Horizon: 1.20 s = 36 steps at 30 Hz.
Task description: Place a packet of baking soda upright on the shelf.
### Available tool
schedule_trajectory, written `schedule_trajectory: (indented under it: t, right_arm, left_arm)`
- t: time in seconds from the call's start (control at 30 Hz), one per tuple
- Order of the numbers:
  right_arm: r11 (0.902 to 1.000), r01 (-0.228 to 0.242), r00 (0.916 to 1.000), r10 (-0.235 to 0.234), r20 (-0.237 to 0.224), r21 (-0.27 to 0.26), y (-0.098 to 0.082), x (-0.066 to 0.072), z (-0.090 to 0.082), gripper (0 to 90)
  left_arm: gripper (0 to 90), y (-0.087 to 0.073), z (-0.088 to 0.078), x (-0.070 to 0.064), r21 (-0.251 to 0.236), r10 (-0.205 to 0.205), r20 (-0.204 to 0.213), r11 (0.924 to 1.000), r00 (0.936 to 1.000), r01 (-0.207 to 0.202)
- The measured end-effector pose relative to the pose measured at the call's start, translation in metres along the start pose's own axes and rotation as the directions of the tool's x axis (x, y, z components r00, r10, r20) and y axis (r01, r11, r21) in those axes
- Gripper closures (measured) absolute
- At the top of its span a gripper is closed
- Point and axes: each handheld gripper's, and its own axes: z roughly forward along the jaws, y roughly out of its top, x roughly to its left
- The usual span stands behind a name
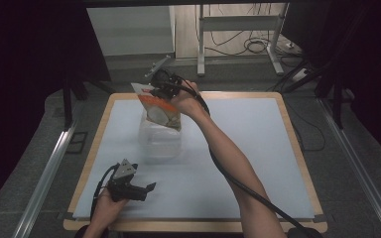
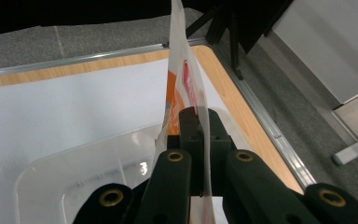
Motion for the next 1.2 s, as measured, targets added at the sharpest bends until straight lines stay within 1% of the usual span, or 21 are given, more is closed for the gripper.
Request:
schedule_trajectory:
  t: [0.07,0.1,0.2,0.33,0.37,0.43,0.47,0.5,0.53,0.7,0.77,0.83,0.87,0.93,1.07,1.2]
  right_arm:
    - [1.0000,-0.007,1.0000,0.007,-0.006,0.005,-0.001,0.002,0.004,89.1]
    - [1.0000,0.000,1.0000,0.000,-0.009,0.008,-0.002,0.002,0.006,89.1]
    - [0.9993,0.004,0.9999,-0.004,-0.013,0.037,-0.006,0.004,0.014,89.0]
    - [0.9997,-0.016,0.9995,0.016,-0.027,0.019,-0.011,0.006,0.022,89.0]
    - [0.9996,-0.013,0.9996,0.014,-0.026,0.025,-0.010,0.006,0.022,89.0]
    - [0.9998,-0.012,0.9995,0.013,-0.029,0.016,-0.008,0.008,0.023,88.9]
    - [0.9997,-0.023,0.9990,0.024,-0.038,0.007,-0.008,0.008,0.022,88.9]
    - [0.9997,-0.023,0.9994,0.023,-0.027,-0.003,-0.007,0.007,0.021,89.0]
    - [0.9994,-0.034,0.9992,0.034,-0.021,-0.007,-0.007,0.007,0.020,89.0]
    - [0.9966,-0.072,0.9973,0.072,-0.012,-0.040,-0.008,0.001,0.014,89.0]
    - [0.9949,-0.085,0.9964,0.084,-0.010,-0.054,-0.008,0.000,0.012,89.0]
    - [0.9915,-0.105,0.9945,0.104,-0.007,-0.077,-0.008,-0.002,0.008,89.0]
    - [0.9888,-0.122,0.9925,0.123,-0.005,-0.085,-0.008,-0.003,0.007,89.0]
    - [0.9874,-0.124,0.9922,0.124,-0.002,-0.098,-0.008,-0.004,0.006,89.0]
    - [0.9842,-0.144,0.9895,0.143,-0.018,-0.103,-0.010,-0.005,0.008,89.0]
    - [0.9853,-0.157,0.9875,0.156,-0.025,-0.067,-0.020,-0.003,0.022,88.9]
  left_arm:
    - [3.0,0.000,0.000,0.000,0.000,0.000,0.000,1.0000,1.0000,0.000]
    - [3.0,0.000,0.000,0.000,0.000,0.001,0.001,1.0000,1.0000,-0.001]
    - [3.0,0.000,0.000,0.000,0.004,0.005,0.000,1.0000,1.0000,-0.005]
    - [3.0,0.000,0.000,0.000,0.008,0.006,0.002,0.9999,1.0000,-0.006]
    - [3.0,0.000,0.000,0.000,0.008,0.006,0.002,1.0000,1.0000,-0.006]
    - [3.0,0.000,0.000,0.000,0.007,0.006,0.001,1.0000,1.0000,-0.006]
    - [3.0,0.000,0.000,0.000,0.007,0.006,0.002,1.0000,1.0000,-0.006]
    - [3.0,0.000,0.000,0.000,0.007,0.006,0.002,1.0000,1.0000,-0.006]
    - [3.0,0.000,0.000,0.000,0.007,0.007,0.002,1.0000,1.0000,-0.007]
    - [3.0,0.000,0.000,0.000,0.008,0.007,0.004,0.9999,1.0000,-0.007]
    - [3.0,0.000,0.000,0.000,0.009,0.007,0.004,0.9999,1.0000,-0.007]
    - [3.0,0.000,0.000,-0.001,0.009,0.009,0.004,0.9999,0.9999,-0.009]
    - [3.0,0.000,0.000,-0.001,0.010,0.009,0.004,0.9999,0.9999,-0.009]
    - [3.0,0.000,0.000,0.000,0.012,0.011,0.004,0.9999,0.9999,-0.011]
    - [3.0,0.000,0.000,0.000,0.013,0.011,0.005,0.9999,0.9999,-0.011]
    - [3.0,0.000,0.000,-0.001,0.015,0.012,0.005,0.9998,0.9999,-0.012]
